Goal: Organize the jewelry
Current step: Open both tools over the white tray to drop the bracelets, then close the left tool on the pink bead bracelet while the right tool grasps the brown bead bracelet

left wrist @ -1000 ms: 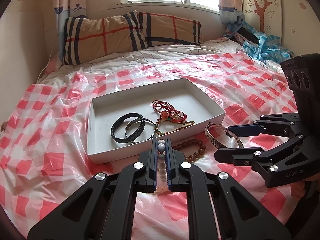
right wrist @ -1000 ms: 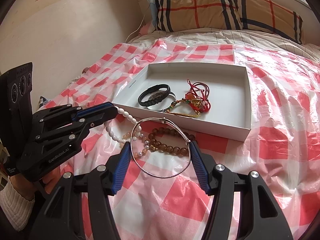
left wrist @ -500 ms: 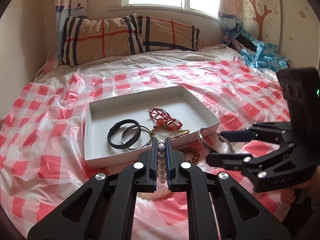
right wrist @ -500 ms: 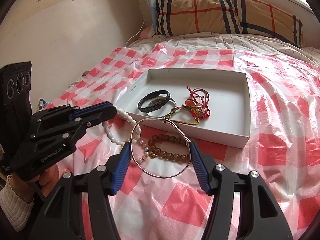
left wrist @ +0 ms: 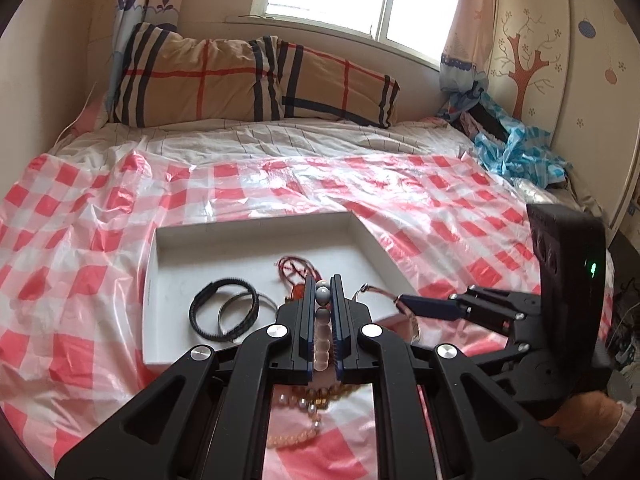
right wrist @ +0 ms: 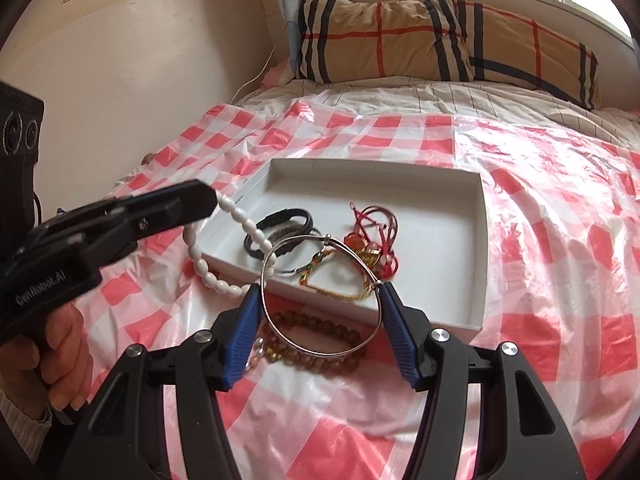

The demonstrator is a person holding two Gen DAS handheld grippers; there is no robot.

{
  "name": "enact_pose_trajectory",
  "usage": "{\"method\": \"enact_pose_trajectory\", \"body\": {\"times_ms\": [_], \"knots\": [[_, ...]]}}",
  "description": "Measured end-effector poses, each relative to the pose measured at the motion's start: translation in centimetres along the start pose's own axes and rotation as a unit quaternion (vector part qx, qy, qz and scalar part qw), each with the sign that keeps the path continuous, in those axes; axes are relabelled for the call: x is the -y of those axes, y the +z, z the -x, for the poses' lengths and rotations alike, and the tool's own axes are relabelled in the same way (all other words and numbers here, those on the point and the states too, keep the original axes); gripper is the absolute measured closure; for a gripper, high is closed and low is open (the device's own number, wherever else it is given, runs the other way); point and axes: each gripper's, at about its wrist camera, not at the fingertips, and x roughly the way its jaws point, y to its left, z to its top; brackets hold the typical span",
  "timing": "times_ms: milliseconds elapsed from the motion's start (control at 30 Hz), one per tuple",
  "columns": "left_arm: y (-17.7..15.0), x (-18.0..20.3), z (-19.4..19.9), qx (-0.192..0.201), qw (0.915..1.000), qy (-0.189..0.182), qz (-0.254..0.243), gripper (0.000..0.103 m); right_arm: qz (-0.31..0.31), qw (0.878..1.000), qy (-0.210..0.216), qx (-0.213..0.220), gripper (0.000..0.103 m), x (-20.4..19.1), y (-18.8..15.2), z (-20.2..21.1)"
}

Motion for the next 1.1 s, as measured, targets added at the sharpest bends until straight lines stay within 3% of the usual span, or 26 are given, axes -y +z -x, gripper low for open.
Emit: {"method": "enact_pose_trajectory", "body": {"times_ms": [200, 333, 433, 500, 667, 800, 967, 1100], "knots": [[2.4, -1.7, -2.6, 0.014, 0.9993, 0.006, 0.034, 0.096, 0.020, 0.999, -0.025, 0.005, 0.045, 0.6, 2.8, -3.3], [1.1, -3.7, -5.9, -0.030, 0.9970, 0.042, 0.058, 0.096, 0.023, 0.998, -0.050, -0.020, 0.042, 1.3, 2.9, -6.0], [-0.5, -4.7, -7.0, -0.070, 0.9935, 0.067, 0.060, 0.096, 0.027, 0.998, -0.058, -0.026, 0.042, 1.6, 2.3, -5.8], [-1.0, -4.9, -6.4, -0.071, 0.9929, 0.074, 0.061, 0.095, 0.014, 0.998, -0.061, -0.022, 0.041, 2.2, 2.1, -5.0], [-1.8, -5.3, -4.2, -0.063, 0.9921, 0.085, 0.068, 0.073, -0.016, 0.997, -0.067, -0.024, 0.034, 2.8, 1.1, -2.1], [-3.0, -4.9, -2.5, -0.064, 0.9920, 0.088, 0.063, 0.061, -0.035, 0.996, -0.066, -0.047, 0.033, 2.9, 0.1, -1.5], [-5.3, -3.9, -2.3, -0.101, 0.9891, 0.099, 0.043, 0.055, -0.023, 0.990, -0.076, -0.118, 0.033, 1.5, -2.2, -3.5], [-6.5, -3.1, -3.5, -0.134, 0.9840, 0.116, 0.015, 0.053, -0.003, 0.988, -0.102, -0.118, 0.033, 0.5, -2.6, -4.3]]}}
